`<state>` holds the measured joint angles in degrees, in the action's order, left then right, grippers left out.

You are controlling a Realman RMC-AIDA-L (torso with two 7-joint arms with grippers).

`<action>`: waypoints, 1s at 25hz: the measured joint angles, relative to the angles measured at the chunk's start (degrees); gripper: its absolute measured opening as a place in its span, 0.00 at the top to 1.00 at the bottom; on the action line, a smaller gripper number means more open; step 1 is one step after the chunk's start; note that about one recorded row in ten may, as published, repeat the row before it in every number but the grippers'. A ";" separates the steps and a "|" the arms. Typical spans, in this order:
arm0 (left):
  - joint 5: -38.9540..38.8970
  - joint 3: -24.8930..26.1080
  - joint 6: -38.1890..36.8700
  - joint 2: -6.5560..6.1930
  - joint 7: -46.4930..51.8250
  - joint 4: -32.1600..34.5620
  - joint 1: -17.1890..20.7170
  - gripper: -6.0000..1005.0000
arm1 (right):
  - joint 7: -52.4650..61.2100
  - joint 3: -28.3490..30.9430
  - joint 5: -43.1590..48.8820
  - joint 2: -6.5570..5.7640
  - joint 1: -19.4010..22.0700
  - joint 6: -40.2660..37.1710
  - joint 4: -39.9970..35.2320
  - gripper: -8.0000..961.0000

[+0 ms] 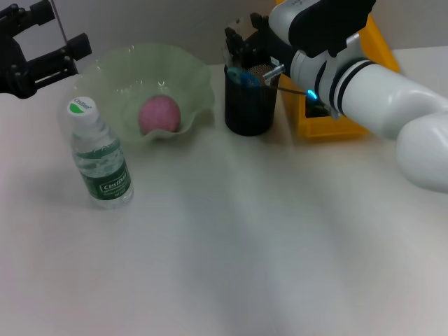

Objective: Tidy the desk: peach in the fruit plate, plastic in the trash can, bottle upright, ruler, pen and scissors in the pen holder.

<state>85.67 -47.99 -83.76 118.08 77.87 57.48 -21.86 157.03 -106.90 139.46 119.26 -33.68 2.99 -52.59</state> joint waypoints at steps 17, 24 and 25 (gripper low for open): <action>-0.16 0.67 -0.08 0.13 -0.79 0.09 0.74 0.20 | -1.67 1.91 -0.05 -0.51 13.68 -26.23 -33.85 0.50; -0.34 1.48 -0.24 0.11 -1.29 0.08 1.18 0.20 | -13.13 7.51 -12.77 -0.29 17.66 -37.28 -41.49 0.50; -0.41 1.49 -0.29 0.08 -1.30 0.13 1.28 0.20 | -21.13 10.69 -23.09 -0.26 18.99 -40.68 -42.21 0.50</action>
<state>85.27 -46.49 -84.05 118.16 76.57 57.61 -20.58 135.90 -96.20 116.36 119.00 -14.69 -37.69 -94.80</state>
